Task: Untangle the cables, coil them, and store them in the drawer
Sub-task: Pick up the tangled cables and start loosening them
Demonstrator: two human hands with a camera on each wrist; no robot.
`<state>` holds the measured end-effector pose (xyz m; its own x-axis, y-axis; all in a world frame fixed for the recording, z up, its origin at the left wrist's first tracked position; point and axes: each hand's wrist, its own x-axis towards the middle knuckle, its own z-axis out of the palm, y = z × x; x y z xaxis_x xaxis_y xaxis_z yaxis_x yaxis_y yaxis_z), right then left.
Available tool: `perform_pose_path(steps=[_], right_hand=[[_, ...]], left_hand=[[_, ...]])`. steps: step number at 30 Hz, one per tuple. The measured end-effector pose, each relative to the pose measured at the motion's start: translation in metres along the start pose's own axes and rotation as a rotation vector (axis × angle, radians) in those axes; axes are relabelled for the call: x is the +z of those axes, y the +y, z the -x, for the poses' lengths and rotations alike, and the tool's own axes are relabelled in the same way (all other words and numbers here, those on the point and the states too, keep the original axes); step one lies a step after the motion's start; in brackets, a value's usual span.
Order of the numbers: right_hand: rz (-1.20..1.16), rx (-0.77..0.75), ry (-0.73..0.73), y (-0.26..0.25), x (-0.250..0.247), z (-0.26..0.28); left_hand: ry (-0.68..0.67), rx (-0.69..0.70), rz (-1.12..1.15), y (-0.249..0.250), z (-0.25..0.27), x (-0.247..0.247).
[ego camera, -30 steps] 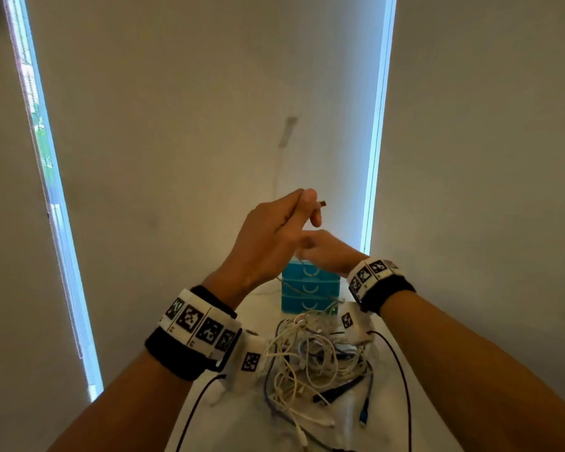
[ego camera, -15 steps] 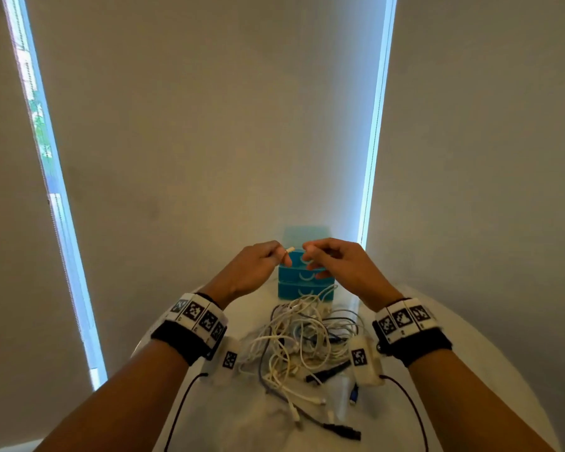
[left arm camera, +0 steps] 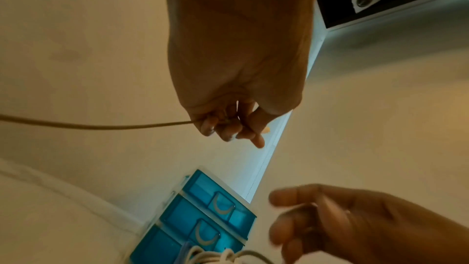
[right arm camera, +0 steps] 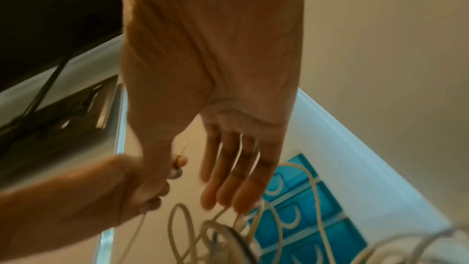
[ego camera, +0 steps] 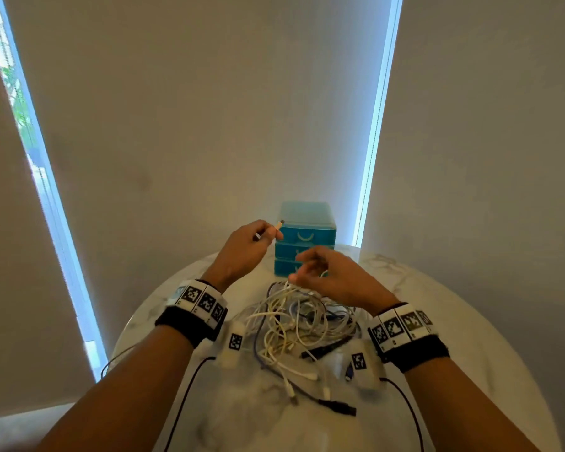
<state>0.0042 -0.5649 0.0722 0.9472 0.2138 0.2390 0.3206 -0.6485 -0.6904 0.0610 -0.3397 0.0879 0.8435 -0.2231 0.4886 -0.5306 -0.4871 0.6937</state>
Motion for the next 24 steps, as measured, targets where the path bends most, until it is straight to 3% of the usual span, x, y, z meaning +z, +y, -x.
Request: perform_pose_path(steps=[2,4,7,9,11,13,15,18,20,22,24], right_hand=[[0.289,-0.016,-0.194,0.006,0.004,0.004],[0.350,0.008,-0.195,0.015,0.004,0.006],[0.163,0.110,-0.091,0.044,0.002,0.012],[0.022,0.166,-0.015,0.062,-0.001,0.016],[-0.071,0.202,0.145,0.074,-0.001,0.019],[-0.124,0.224,0.363,0.082,0.000,0.018],[-0.184,0.218,0.546,0.084,-0.001,0.016],[-0.213,0.185,0.815,0.081,-0.005,0.020],[-0.224,0.203,0.902,0.078,-0.008,0.025],[-0.188,0.262,0.707,0.080,-0.010,0.027],[-0.008,0.352,0.343,0.078,-0.013,0.030]], left_hand=[[0.040,-0.044,0.108,-0.004,0.000,0.002],[-0.023,-0.112,0.231,-0.004,0.001,0.009],[-0.315,-0.242,0.260,-0.003,0.005,0.023],[-0.533,-0.272,0.085,0.001,0.012,0.027],[-0.700,-0.171,-0.083,0.001,0.019,0.031],[-0.793,-0.089,-0.102,-0.003,0.021,0.041],[-0.701,-0.076,-0.147,-0.014,0.015,0.053],[-0.402,-0.131,-0.150,-0.030,0.002,0.070],[-0.274,-0.126,-0.124,-0.035,-0.003,0.076],[-0.261,-0.110,-0.018,-0.038,-0.004,0.078],[-0.319,-0.181,0.144,-0.035,0.000,0.078]])
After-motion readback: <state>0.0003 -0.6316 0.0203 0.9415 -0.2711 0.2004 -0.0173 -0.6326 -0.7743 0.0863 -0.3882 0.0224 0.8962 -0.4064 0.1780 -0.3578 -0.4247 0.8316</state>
